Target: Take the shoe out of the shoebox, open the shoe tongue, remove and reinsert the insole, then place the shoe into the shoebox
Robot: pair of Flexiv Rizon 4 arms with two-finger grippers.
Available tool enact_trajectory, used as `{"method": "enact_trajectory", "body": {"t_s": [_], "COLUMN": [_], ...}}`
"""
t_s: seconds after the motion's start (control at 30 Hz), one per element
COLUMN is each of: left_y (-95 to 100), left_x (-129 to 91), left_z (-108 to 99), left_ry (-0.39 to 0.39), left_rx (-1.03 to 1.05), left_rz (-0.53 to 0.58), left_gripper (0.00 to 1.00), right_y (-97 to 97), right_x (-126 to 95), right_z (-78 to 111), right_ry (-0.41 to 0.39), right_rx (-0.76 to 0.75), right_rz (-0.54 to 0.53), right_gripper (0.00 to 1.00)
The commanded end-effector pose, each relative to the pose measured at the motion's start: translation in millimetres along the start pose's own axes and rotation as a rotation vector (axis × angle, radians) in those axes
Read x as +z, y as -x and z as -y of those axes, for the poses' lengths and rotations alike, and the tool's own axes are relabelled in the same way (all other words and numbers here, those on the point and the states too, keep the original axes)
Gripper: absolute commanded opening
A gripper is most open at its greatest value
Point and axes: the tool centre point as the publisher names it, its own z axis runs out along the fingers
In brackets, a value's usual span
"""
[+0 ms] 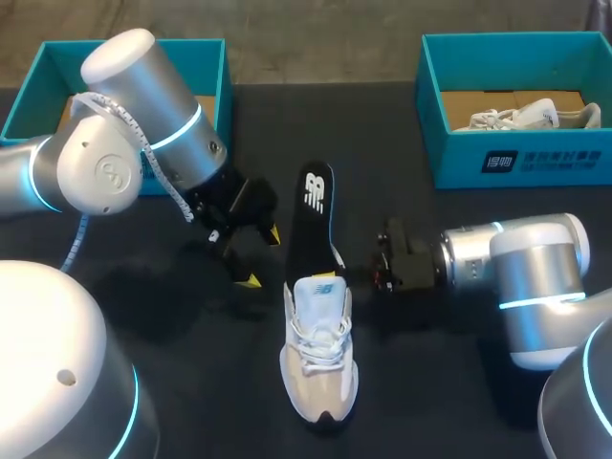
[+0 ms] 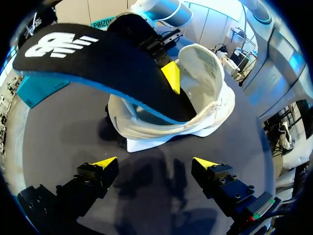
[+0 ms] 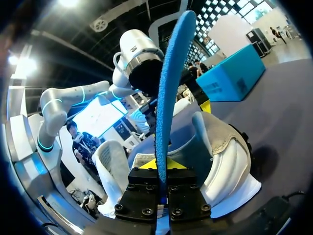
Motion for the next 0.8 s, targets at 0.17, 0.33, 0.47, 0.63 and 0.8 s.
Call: {"method": "enact_trajectory", "body": {"t_s": [0.17,0.33,0.47,0.63,0.8], "left_y": [-0.1,-0.1,-0.1,-0.1,-0.1], "left_x": [0.3,0.3,0.3,0.3,0.3], "left_z": [0.0,0.0,0.0,0.0,0.0], "left_ry": [0.002,0.002,0.002,0.002,0.002], "left_rx": [0.001,0.001,0.001,0.001,0.001], "left_rz": [0.0,0.0,0.0,0.0,0.0], "left_gripper": [1.0,1.0,1.0,1.0,1.0], "right_y": [1.7,3.7,5.3,5.8,5.2], "right_x": [4.4,1.9,0.5,-0.6,-1.0], "right_z": [-0.1,3.9,7.1,8.5,9.1], "right_ry": [-0.036,-0.028,-0.031,-0.047,-0.049], "right_rx": [0.009,0.016,0.023,0.03,0.024], "right_rz": [-0.009,0.0,0.003,-0.002,-0.01], "right_gripper": [0.0,0.0,0.0,0.0,0.0]}}
